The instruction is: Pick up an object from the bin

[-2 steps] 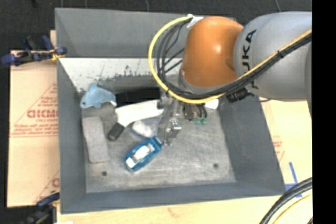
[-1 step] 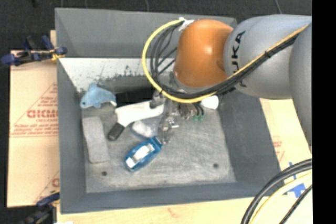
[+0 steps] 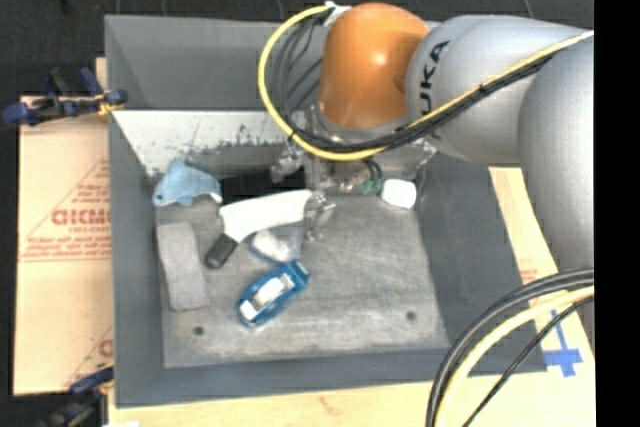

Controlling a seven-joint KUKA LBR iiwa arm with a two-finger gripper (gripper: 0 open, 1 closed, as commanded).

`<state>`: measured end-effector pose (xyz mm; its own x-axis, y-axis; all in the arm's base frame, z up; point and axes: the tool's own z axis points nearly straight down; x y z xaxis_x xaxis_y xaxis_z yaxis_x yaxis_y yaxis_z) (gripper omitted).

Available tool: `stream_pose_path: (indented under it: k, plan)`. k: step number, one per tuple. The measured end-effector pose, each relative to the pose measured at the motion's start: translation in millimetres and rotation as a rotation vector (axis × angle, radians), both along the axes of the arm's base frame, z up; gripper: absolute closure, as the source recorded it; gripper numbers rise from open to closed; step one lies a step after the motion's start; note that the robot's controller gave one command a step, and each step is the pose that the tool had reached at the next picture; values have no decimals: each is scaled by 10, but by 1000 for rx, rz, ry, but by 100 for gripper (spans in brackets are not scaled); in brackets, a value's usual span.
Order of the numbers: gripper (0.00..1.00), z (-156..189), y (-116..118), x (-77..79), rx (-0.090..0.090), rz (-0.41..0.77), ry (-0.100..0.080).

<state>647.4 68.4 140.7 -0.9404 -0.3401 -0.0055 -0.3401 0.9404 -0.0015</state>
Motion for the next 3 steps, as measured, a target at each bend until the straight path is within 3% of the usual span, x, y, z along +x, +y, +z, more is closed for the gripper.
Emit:
stream_pose_path:
  k: [1,2,3]
  plan:
    - [0,-144,-4,20,-1,146,1]
    - [0,-558,-61,44,6,-31,-16]
    - [100,-624,-21,-1,3,141,-16]
